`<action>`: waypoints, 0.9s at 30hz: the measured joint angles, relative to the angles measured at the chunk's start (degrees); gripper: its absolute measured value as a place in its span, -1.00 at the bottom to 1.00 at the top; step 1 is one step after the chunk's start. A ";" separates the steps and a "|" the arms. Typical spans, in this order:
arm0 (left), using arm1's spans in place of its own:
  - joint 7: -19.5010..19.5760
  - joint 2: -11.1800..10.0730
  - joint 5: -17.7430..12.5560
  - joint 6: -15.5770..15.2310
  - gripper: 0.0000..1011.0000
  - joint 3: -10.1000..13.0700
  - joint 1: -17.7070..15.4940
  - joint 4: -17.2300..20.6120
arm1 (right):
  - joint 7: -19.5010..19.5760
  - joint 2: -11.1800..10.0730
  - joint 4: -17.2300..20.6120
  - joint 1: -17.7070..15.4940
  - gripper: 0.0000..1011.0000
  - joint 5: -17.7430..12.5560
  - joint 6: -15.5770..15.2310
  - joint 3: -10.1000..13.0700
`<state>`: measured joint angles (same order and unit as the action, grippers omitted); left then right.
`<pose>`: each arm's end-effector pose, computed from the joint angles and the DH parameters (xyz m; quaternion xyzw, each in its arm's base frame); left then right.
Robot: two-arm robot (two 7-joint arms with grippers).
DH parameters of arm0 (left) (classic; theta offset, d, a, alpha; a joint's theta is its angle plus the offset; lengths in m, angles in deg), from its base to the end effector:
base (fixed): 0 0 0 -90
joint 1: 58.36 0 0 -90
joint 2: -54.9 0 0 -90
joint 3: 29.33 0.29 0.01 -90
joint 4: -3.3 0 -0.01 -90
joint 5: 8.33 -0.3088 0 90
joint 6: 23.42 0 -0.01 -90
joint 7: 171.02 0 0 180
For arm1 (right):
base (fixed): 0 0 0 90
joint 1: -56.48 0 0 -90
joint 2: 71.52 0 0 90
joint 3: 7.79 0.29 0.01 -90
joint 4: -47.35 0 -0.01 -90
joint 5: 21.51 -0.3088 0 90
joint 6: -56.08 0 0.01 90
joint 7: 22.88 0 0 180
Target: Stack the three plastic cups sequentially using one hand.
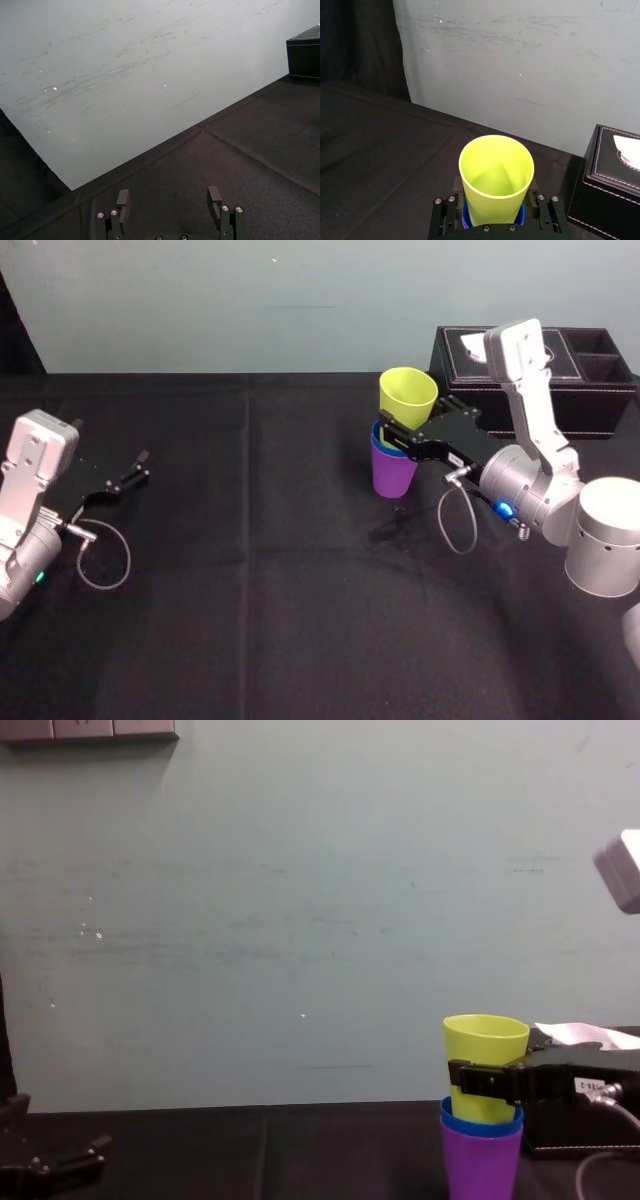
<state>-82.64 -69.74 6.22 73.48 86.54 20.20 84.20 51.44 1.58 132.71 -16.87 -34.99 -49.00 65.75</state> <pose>0.3581 0.0826 -0.3023 0.1415 -0.1324 0.5799 0.7913 0.3975 -0.0064 -0.2372 -0.0927 0.0083 -0.5075 0.8566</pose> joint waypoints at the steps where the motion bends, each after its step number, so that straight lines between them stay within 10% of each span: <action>1: 0.00 0.00 0.00 0.00 1.00 0.00 0.00 0.00 | 0.00 0.04 -0.13 0.01 0.43 0.01 0.01 0.00; 27: 0.00 0.00 0.00 0.00 1.00 0.00 0.00 0.00 | -0.09 0.66 -1.87 0.16 0.43 1.21 0.96 -0.30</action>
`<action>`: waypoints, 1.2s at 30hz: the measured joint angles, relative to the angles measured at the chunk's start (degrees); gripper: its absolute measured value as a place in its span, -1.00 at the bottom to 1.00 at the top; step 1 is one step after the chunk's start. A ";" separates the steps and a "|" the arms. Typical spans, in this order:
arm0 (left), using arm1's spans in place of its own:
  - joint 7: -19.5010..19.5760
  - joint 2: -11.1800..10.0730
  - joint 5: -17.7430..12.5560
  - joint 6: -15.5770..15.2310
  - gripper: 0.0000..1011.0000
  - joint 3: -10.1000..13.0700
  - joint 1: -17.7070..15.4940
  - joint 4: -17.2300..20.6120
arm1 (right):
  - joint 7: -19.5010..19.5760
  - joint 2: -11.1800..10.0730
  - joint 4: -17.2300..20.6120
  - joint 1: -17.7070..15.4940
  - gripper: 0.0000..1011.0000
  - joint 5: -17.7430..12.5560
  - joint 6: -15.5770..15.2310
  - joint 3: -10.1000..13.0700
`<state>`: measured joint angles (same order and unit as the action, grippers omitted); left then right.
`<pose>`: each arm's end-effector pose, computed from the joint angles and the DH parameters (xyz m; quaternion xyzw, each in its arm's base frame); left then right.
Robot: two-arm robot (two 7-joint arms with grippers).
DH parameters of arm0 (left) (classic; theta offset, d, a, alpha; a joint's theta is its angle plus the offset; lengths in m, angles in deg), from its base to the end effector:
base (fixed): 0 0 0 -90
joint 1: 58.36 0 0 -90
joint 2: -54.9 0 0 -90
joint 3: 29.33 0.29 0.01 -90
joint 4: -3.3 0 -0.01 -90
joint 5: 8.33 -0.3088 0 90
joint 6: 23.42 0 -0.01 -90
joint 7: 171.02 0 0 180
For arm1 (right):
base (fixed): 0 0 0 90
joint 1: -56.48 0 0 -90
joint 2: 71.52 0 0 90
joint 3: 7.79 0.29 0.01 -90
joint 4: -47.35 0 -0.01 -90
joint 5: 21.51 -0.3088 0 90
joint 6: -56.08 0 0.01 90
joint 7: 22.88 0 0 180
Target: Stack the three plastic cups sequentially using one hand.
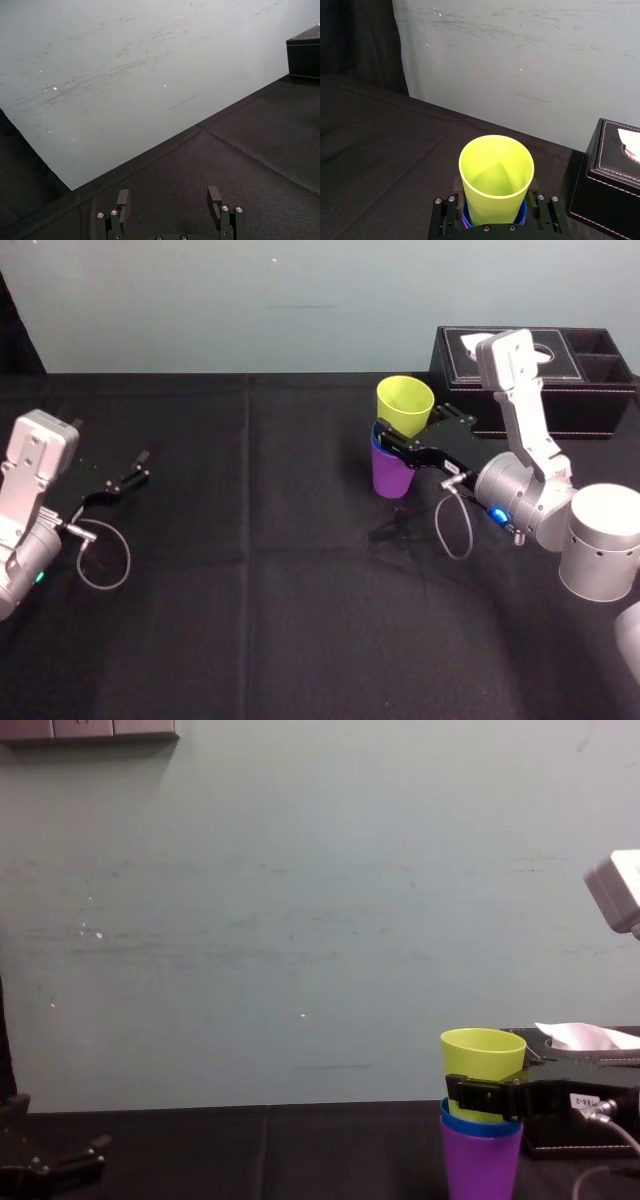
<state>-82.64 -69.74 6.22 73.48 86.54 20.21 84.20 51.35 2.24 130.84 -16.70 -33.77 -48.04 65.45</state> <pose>0.3581 0.0826 -0.3023 0.1415 -0.1324 0.5799 0.7913 0.3994 -0.0042 -0.2462 -0.1002 0.0082 -0.5079 0.8555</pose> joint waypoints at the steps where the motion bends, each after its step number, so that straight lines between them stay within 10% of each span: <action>1: 0.00 0.00 0.00 0.00 1.00 0.00 0.00 0.00 | 0.00 0.00 0.00 0.00 0.43 -0.01 0.00 0.00; 36: 0.00 0.00 0.00 0.00 1.00 0.00 0.00 0.00 | -0.09 0.04 0.84 -0.46 0.98 -0.64 0.38 0.62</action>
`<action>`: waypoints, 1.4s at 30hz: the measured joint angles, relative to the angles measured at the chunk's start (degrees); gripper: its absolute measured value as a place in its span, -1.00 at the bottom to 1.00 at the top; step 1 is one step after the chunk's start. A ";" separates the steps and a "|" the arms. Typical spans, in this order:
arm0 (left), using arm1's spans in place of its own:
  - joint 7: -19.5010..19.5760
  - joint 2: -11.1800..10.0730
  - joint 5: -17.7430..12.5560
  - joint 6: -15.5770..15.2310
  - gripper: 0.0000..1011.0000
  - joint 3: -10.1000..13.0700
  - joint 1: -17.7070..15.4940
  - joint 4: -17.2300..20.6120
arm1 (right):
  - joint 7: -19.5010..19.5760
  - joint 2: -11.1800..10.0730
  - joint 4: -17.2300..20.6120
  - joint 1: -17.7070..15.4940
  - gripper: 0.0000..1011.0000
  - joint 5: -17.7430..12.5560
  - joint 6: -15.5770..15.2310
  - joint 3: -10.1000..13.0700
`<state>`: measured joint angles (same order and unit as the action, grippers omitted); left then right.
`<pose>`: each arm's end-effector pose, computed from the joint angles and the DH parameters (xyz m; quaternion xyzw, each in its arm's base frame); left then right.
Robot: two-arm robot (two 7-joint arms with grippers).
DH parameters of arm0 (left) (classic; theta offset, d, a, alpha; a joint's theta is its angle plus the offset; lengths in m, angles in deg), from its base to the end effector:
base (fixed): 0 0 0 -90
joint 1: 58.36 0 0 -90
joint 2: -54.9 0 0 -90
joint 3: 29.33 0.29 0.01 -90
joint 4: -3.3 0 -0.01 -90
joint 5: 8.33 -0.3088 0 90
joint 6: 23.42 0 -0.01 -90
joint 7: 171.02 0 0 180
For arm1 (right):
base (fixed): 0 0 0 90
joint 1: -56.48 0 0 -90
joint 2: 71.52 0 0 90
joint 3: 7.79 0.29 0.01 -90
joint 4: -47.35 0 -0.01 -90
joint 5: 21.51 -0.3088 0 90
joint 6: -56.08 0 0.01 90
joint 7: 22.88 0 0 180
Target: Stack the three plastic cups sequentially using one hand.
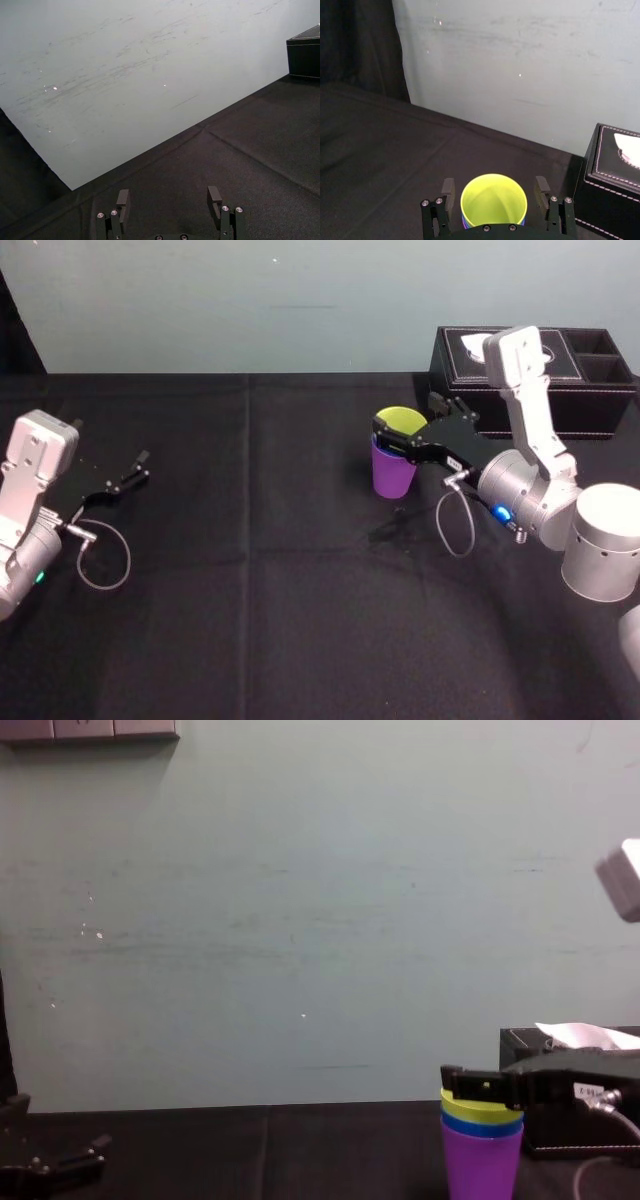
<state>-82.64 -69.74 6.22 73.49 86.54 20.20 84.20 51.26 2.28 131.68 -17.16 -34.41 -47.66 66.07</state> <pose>0.3581 0.0826 -0.3023 0.1414 -0.1325 0.5799 0.7913 0.3975 -0.0057 -0.2438 -0.0890 0.0079 -0.5090 0.8561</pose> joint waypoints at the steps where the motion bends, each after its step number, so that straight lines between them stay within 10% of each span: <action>1: 0.00 0.00 0.00 0.00 1.00 0.00 0.00 0.00 | 0.02 0.05 0.21 -0.15 0.98 -0.14 0.18 0.17; 17: 0.00 0.00 0.00 0.00 1.00 0.00 0.00 0.00 | 6.63 2.41 3.04 -4.37 0.98 2.70 5.14 3.19; 33: 0.00 0.00 0.00 0.00 1.00 0.00 0.00 0.00 | 20.50 9.23 1.06 -7.09 0.98 10.47 10.05 6.80; 42: 0.00 0.00 0.00 0.00 1.00 0.00 0.00 0.00 | 20.13 9.91 1.09 -7.50 0.98 11.23 9.34 6.99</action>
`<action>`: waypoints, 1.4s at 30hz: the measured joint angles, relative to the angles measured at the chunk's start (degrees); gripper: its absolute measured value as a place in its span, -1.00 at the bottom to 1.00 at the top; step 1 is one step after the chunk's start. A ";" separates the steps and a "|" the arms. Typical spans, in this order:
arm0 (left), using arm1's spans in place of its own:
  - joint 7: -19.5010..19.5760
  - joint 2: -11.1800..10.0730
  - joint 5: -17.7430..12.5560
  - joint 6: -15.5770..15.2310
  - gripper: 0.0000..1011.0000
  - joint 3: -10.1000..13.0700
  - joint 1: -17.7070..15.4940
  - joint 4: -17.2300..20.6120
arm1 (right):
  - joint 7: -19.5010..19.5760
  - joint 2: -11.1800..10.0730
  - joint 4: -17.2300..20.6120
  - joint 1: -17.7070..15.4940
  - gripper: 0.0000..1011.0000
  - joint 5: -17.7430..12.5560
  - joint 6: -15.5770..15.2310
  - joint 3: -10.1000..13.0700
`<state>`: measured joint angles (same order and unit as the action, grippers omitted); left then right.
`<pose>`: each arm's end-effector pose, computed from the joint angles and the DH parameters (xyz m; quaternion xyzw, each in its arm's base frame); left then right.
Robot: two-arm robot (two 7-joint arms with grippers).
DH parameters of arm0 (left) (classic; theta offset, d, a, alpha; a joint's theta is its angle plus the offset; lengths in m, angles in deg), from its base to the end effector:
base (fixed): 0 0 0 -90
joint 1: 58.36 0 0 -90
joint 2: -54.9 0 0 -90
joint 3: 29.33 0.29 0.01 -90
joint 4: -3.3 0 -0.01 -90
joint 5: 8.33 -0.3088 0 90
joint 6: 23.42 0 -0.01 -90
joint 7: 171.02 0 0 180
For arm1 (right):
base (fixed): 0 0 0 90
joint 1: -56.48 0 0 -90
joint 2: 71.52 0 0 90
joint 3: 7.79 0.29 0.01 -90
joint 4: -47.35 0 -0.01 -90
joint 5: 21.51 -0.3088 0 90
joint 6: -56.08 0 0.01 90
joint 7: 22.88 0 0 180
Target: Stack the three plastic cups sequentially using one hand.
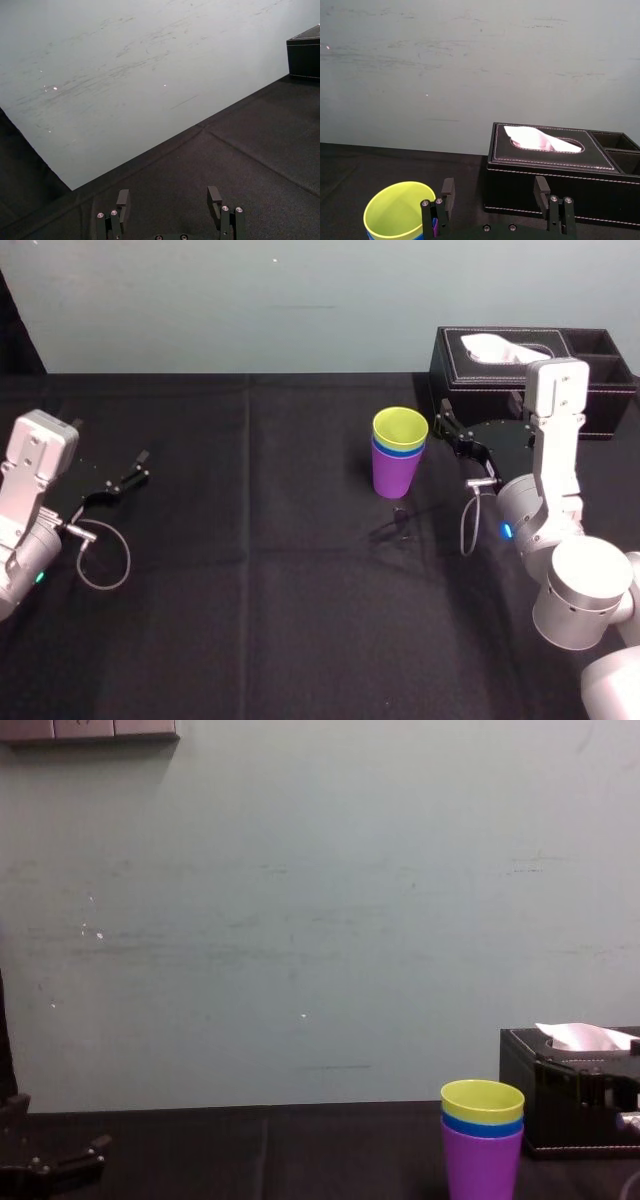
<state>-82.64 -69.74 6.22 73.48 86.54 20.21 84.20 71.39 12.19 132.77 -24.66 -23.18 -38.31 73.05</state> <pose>0.3581 0.0826 -0.3023 0.1415 -0.1324 0.5799 0.7913 0.3697 0.0160 -0.2763 -0.0400 -0.0337 -0.6816 0.7299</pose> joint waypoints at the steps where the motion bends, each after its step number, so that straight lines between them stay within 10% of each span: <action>1: 0.00 0.00 0.00 0.00 1.00 0.00 0.00 0.00 | 0.01 0.00 0.00 0.00 0.98 -0.01 0.00 0.00; 42: 0.00 0.00 0.00 0.00 1.00 0.00 0.00 0.00 | 0.37 -0.07 0.00 0.16 0.98 -0.09 0.22 -0.08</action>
<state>-82.64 -69.74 6.22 73.48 86.54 20.21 84.20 71.77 12.12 132.77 -24.51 -23.27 -38.09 72.97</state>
